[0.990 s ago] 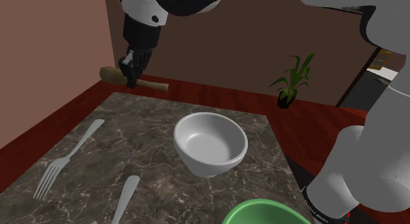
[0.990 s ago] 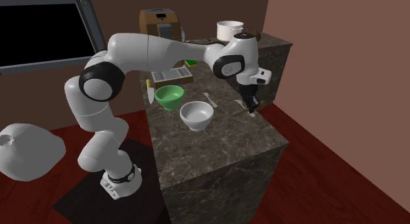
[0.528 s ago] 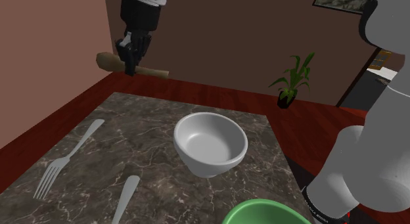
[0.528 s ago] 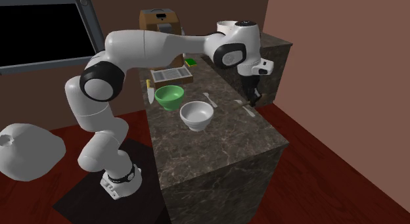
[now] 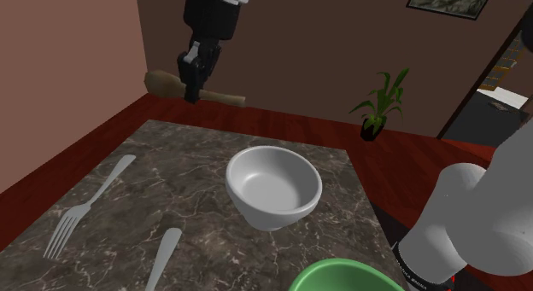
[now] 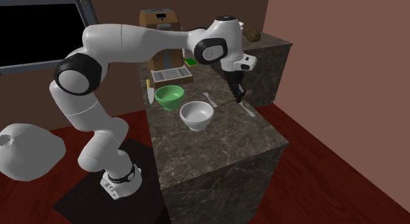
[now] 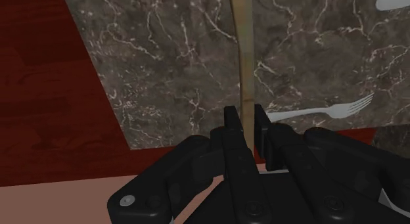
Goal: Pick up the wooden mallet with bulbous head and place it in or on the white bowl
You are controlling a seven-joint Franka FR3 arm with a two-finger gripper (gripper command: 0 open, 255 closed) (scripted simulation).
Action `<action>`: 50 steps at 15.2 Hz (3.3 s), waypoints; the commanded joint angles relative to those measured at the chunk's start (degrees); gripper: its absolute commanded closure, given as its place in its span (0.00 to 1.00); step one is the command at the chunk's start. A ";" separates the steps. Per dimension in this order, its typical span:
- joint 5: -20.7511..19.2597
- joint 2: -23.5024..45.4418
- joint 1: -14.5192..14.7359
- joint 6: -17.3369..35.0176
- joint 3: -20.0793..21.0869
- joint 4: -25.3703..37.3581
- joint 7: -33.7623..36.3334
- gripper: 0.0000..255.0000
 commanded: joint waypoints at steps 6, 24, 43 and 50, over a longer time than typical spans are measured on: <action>4.96 -16.06 2.08 -0.34 -0.44 -15.11 -0.18 1.00; 10.00 -32.28 6.53 4.01 0.73 -35.30 1.05 1.00; 9.62 -33.92 6.63 -0.71 -0.27 -32.24 1.09 0.00; 9.45 -34.22 6.61 -2.29 -0.58 -30.98 1.12 0.00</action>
